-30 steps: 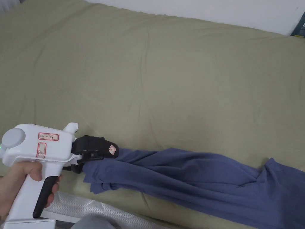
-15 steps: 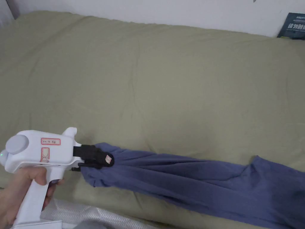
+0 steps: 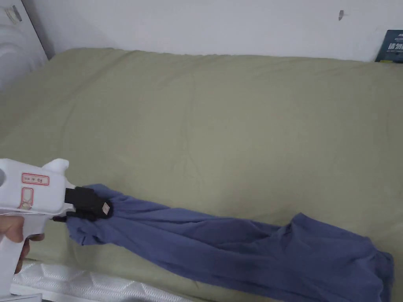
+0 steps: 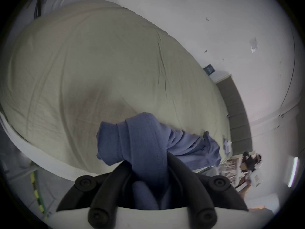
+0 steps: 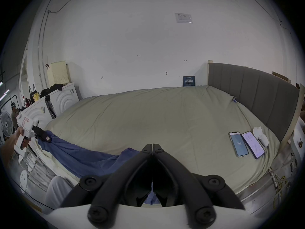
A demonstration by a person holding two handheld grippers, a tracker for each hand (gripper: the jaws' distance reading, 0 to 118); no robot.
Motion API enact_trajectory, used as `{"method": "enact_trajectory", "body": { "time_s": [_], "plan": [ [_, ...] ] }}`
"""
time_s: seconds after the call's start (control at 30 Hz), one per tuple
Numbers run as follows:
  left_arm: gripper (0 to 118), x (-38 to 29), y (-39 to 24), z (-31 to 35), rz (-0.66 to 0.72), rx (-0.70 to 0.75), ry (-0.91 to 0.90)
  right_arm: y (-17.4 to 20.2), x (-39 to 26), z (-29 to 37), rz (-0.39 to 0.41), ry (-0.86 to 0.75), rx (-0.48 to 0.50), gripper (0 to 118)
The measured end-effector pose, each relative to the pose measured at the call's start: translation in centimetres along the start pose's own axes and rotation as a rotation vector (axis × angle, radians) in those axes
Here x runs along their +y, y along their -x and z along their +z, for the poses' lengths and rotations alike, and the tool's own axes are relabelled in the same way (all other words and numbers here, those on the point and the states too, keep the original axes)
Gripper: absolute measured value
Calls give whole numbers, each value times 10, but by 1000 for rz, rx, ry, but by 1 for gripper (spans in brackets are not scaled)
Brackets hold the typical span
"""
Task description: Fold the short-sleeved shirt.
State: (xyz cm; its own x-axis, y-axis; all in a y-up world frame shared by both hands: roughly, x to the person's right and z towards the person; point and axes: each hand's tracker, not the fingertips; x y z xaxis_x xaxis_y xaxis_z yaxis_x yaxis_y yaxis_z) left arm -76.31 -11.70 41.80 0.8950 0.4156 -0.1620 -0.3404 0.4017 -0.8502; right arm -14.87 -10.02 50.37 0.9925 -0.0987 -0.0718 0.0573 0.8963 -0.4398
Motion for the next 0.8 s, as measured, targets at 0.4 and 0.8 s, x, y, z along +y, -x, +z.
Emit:
{"method": "enact_trajectory", "body": {
  "time_s": [0.4,0.8],
  "plan": [
    [6,-45,-194,-68,-396,264,72,-18,-18,0,43,-21,-86,0],
    [118,-75,-259,-181,-476,207,197,-24,-26,-12,-35,2,-38,0]
  ]
}}
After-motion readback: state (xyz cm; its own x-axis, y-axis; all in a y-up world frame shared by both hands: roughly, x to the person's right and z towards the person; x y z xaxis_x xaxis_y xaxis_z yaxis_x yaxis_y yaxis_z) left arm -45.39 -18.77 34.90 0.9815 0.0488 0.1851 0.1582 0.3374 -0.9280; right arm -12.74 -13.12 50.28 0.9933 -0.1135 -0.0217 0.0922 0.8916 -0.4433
